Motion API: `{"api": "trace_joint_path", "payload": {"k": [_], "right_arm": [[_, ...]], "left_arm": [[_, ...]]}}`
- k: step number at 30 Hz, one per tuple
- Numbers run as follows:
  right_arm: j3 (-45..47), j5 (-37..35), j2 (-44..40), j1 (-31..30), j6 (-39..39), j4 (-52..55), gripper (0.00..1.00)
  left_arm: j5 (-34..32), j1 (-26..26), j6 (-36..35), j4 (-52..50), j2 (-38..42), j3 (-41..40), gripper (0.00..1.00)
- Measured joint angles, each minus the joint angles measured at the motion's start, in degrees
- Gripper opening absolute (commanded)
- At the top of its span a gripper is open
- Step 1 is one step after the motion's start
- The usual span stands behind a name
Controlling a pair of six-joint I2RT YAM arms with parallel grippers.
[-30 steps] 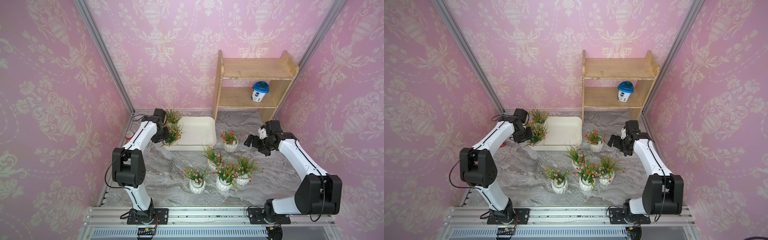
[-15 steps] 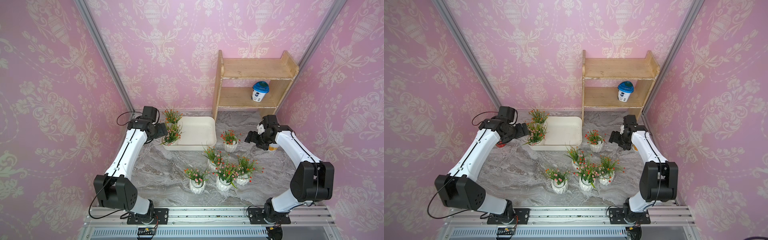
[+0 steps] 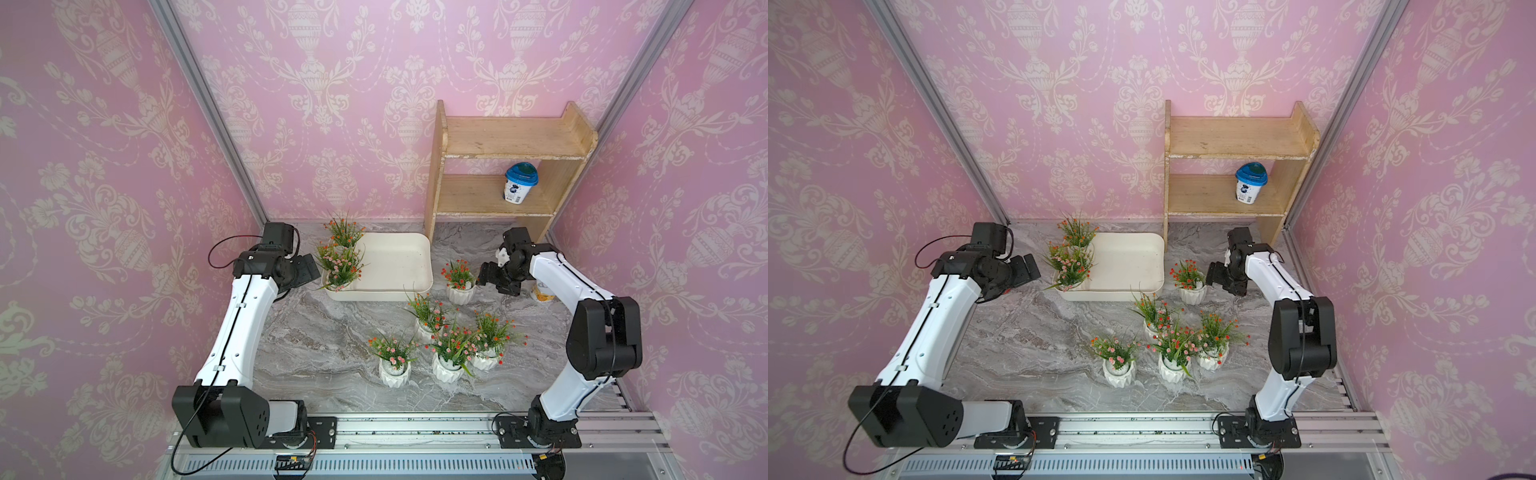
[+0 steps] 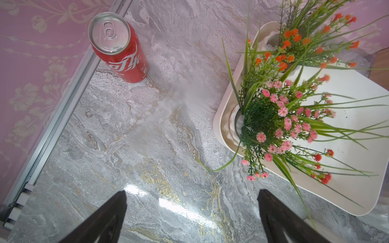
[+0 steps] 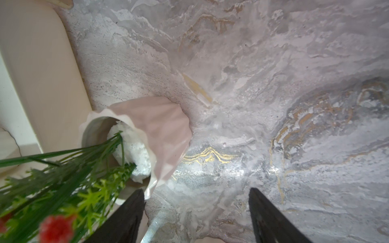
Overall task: Put the potted gypsophila into the storage box
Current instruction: Place the baby's breath potted plant at the storage box, then pick up the baby's breath potted plant from the center of the board.
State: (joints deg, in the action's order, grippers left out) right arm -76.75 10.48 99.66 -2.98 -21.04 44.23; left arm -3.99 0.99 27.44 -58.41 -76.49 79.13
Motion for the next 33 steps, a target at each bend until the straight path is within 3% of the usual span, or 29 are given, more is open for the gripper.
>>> {"api": "trace_joint_path", "payload": {"k": [25, 33], "right_arm": [[-5.77, -3.02, 8.33, -3.08, 0.28, -0.26, 0.5], [-6.91, -2.95, 8.96, -3.48, 1.42, -0.22, 0.32]], "left_arm": [[0.66, 2.34, -1.05, 0.07, 0.66, -3.19, 0.99], [0.7, 3.04, -1.07, 0.35, 0.66, -3.72, 0.99]]}}
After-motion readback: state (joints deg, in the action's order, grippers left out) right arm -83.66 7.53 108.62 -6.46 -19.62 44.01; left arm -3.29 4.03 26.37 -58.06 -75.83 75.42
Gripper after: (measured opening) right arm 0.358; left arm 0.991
